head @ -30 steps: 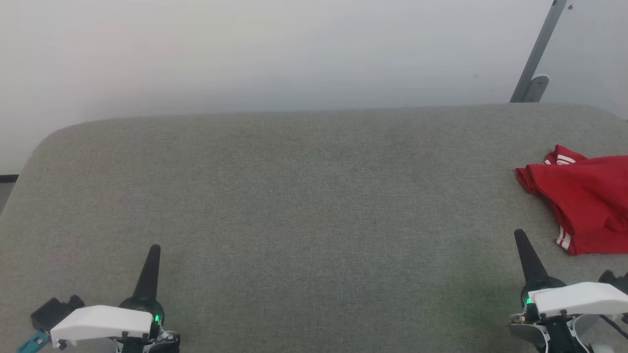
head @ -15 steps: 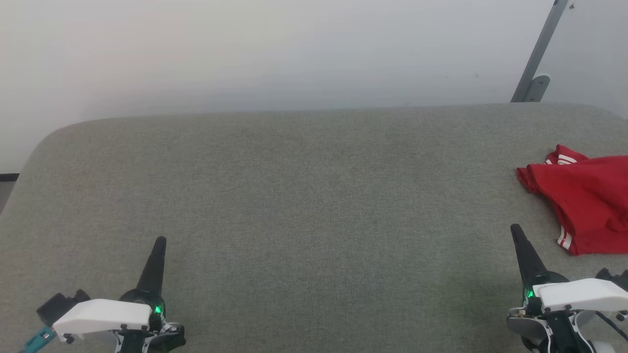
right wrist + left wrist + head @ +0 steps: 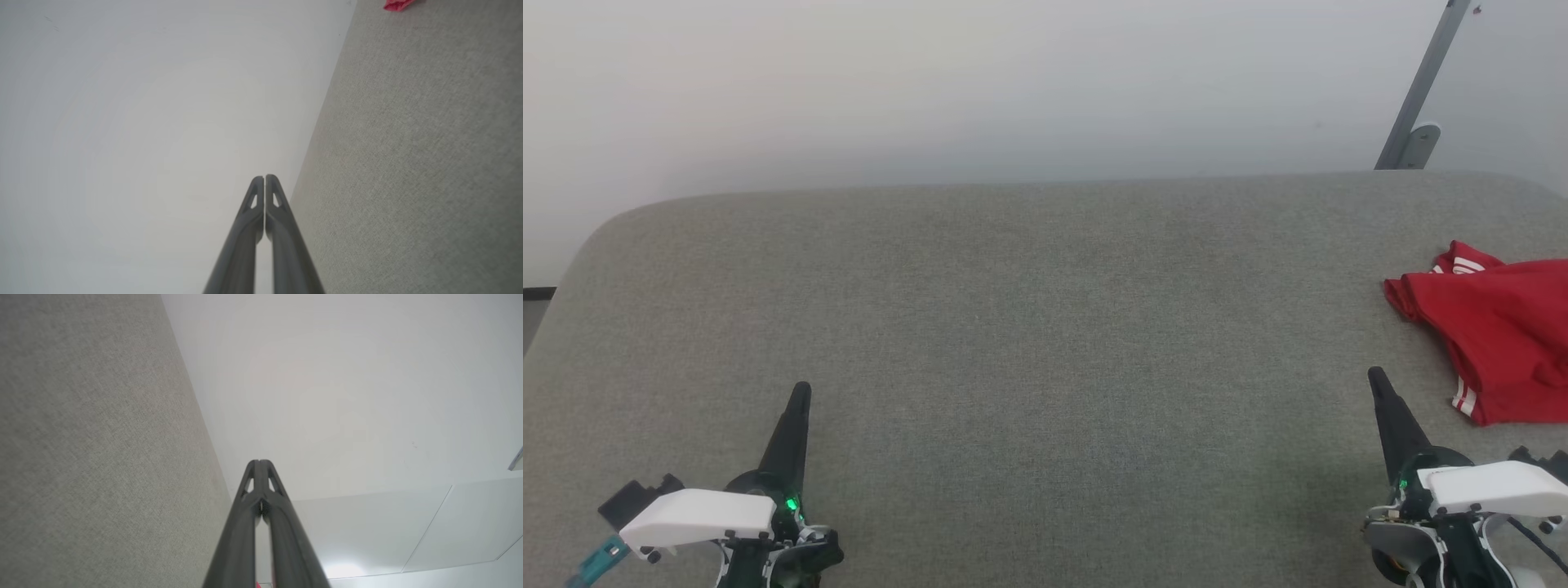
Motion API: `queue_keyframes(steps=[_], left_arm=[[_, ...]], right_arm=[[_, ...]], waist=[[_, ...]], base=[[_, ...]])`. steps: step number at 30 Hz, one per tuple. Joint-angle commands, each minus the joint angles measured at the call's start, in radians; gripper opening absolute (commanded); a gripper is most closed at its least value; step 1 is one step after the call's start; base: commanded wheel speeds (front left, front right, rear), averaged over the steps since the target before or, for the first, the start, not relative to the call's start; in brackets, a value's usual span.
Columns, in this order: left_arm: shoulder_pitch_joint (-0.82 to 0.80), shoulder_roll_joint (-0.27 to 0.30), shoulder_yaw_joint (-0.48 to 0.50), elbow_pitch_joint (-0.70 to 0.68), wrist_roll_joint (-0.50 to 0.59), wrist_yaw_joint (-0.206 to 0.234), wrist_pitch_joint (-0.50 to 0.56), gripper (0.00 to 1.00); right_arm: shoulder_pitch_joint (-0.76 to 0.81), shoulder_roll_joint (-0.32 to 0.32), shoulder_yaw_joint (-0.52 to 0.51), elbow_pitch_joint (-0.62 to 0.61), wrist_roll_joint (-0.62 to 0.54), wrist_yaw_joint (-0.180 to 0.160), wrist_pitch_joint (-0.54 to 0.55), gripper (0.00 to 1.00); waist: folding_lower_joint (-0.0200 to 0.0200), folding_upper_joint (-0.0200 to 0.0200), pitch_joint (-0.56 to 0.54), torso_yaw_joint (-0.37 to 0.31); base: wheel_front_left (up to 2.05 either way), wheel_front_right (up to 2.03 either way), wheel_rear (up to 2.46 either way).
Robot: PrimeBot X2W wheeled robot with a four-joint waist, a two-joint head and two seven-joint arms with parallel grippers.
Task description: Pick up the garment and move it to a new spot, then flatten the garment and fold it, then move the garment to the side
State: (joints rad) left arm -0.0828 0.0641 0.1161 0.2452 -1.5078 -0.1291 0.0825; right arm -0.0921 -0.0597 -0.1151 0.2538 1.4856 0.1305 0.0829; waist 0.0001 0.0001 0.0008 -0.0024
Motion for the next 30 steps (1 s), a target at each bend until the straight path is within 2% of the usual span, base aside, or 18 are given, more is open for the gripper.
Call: queue_keyframes(steps=[1, 18, 30], left_arm=[[-0.016, 0.000, 0.000, -0.002, -0.024, -0.002, 0.007, 0.00], [-0.033, -0.017, -0.002, 0.000, -0.108, -0.003, 0.037, 0.00], [-0.033, -0.016, -0.002, 0.000, -0.106, -0.003, 0.035, 0.00]], right_arm=[[-0.016, 0.005, 0.001, -0.010, 0.024, 0.000, 0.009, 0.00], [-0.020, 0.012, 0.001, -0.011, 0.134, 0.000, 0.036, 0.00], [-0.019, 0.012, 0.001, -0.011, 0.129, 0.000, 0.035, 0.00]], waist=[[-0.0001, -0.0001, 0.000, 0.000], [-0.0001, -0.0001, 0.002, 0.002], [-0.0001, -0.0001, 0.002, 0.002]], base=[[0.00, 0.00, 0.00], [0.00, 0.00, 0.00], [0.00, 0.00, 0.00]])
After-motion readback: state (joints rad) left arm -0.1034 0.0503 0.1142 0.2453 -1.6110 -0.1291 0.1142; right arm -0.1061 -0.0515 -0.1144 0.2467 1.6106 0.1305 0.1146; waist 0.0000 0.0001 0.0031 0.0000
